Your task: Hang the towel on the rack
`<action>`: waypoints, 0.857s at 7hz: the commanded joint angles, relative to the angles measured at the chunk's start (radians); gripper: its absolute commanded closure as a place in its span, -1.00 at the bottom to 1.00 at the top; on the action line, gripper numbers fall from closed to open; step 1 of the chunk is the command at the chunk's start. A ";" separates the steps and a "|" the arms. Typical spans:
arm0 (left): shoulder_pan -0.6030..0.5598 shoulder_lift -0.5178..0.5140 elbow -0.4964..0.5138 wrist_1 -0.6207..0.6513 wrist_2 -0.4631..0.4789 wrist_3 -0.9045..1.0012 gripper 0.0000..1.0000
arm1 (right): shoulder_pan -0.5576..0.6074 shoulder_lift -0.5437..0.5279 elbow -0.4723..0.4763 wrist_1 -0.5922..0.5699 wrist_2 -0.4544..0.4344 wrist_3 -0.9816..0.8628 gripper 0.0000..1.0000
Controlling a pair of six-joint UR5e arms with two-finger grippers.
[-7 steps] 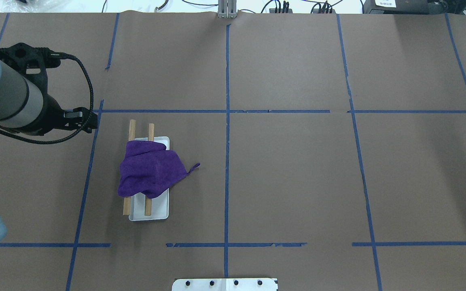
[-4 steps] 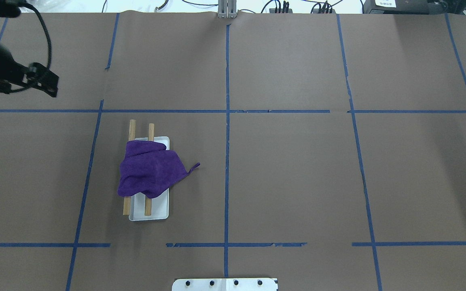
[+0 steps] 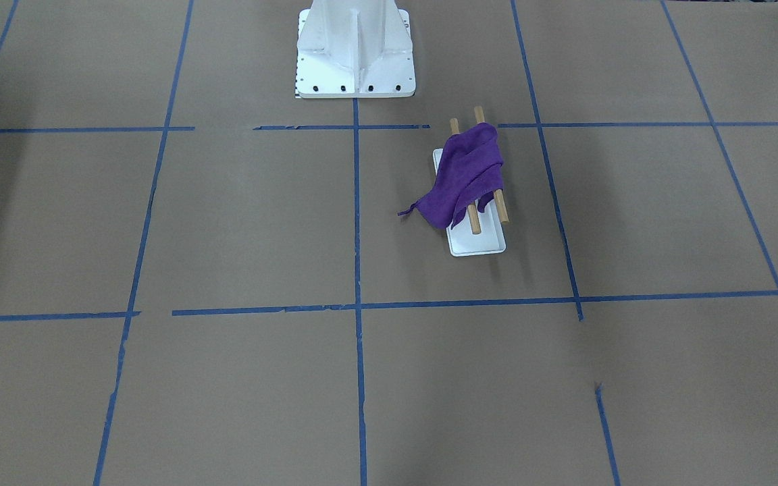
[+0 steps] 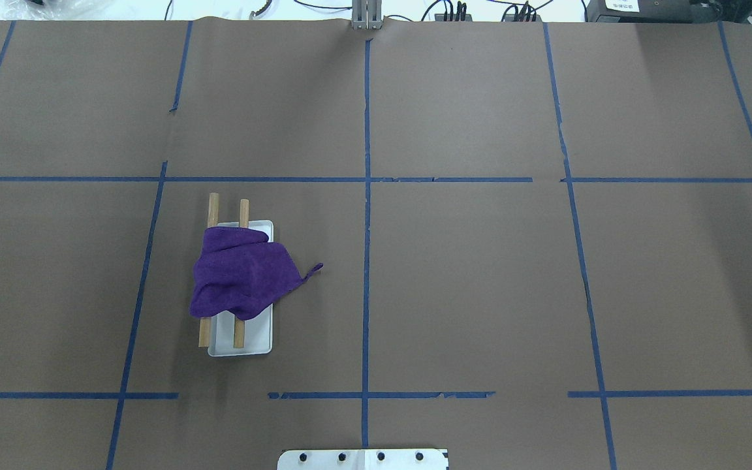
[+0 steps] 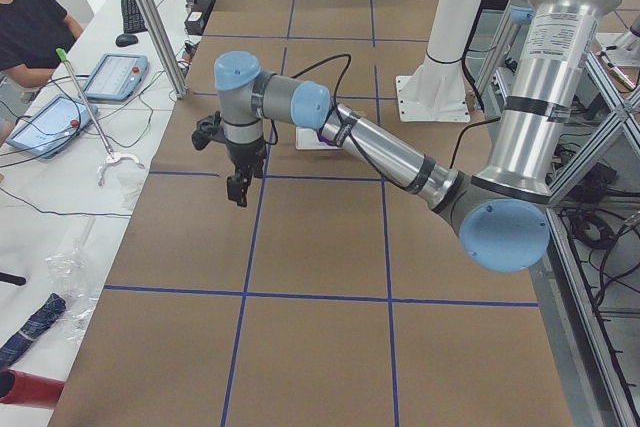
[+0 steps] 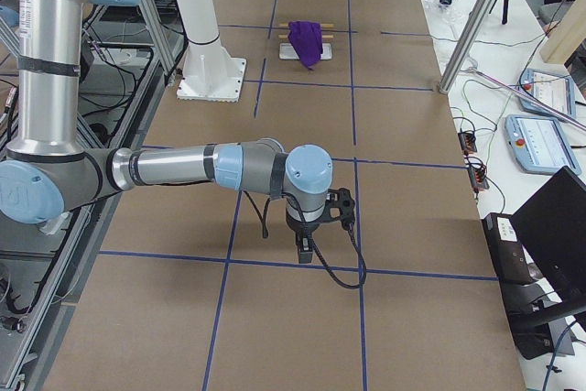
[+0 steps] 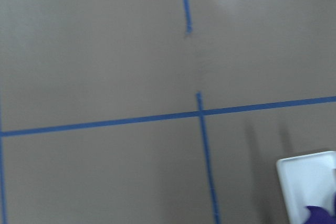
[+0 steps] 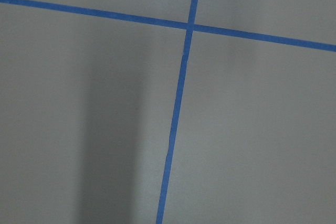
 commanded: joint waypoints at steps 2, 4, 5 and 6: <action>-0.080 0.194 0.153 -0.242 -0.054 0.122 -1.00 | 0.021 -0.011 0.000 0.000 0.001 0.000 -1.00; -0.077 0.204 0.197 -0.290 -0.057 0.113 -1.00 | 0.036 -0.018 -0.022 0.000 0.027 -0.001 -1.00; -0.076 0.196 0.196 -0.287 -0.057 0.084 -1.00 | 0.045 -0.017 -0.058 0.002 0.049 -0.009 -1.00; -0.075 0.195 0.193 -0.287 -0.057 0.075 -1.00 | 0.046 -0.015 -0.071 0.002 0.047 -0.009 -1.00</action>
